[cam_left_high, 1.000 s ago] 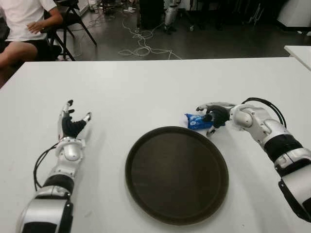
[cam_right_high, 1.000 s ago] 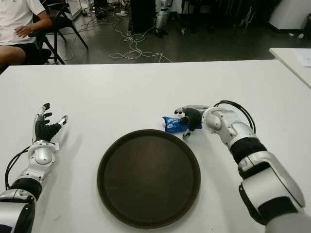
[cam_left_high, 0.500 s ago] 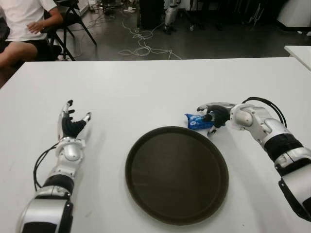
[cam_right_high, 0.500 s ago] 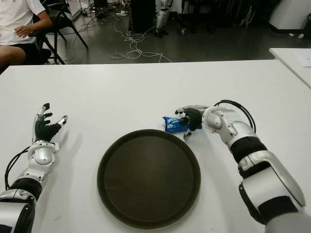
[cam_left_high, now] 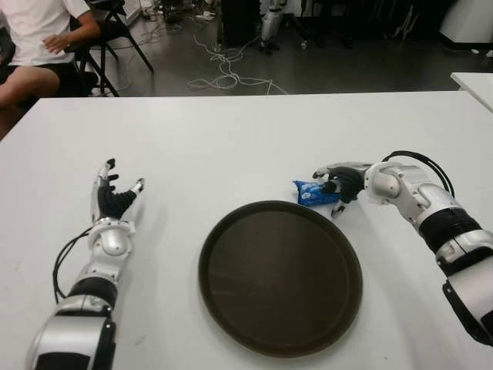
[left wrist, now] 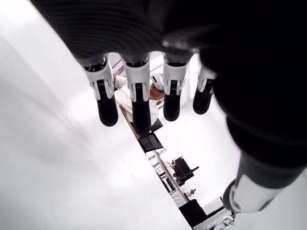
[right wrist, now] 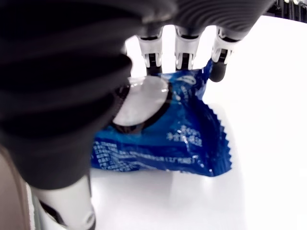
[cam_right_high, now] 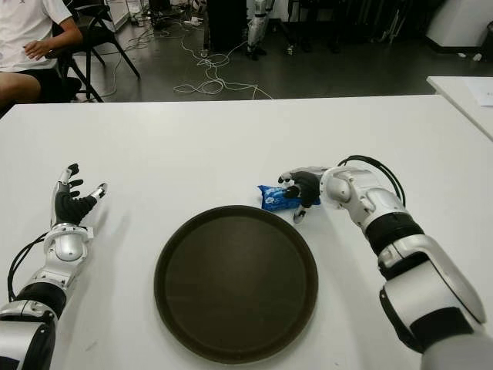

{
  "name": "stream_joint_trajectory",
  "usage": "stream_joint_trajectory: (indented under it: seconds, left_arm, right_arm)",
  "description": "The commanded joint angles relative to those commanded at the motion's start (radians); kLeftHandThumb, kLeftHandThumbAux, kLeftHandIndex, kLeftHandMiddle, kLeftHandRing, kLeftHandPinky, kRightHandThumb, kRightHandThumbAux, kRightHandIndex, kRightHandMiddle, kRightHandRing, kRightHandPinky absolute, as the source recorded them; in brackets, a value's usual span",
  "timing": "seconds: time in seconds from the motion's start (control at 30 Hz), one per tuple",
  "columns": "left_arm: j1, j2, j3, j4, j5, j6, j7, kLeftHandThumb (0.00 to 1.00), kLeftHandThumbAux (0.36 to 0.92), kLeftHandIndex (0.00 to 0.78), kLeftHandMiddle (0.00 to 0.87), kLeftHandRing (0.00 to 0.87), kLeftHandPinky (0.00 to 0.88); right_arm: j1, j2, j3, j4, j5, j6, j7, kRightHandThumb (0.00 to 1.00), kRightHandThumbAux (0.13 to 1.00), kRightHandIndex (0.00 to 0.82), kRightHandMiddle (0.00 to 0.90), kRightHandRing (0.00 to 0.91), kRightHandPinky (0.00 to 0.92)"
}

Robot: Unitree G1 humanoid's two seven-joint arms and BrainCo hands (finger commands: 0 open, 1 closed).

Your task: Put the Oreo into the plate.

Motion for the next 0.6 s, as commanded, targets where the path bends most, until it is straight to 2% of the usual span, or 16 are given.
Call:
stream_joint_trajectory:
  seconds: [0.33, 0.6]
  left_arm:
    - [0.001, -0.002, -0.006, -0.007, 0.007, 0.012, 0.007, 0.206, 0.701, 0.065, 0.125, 0.138, 0.168]
    - [0.001, -0.006, -0.001, -0.008, -0.002, 0.011, 0.006, 0.210, 0.686, 0.067, 0.127, 0.147, 0.194]
  right_arm:
    - [0.003, 0.000, 0.005, 0.009, -0.005, -0.009, -0.035, 0.000, 0.854, 0.143, 0.126, 0.137, 0.107]
    - [-0.001, 0.001, 0.016, 0.012, -0.013, -0.009, -0.035, 0.000, 0.866, 0.149, 0.120, 0.129, 0.108]
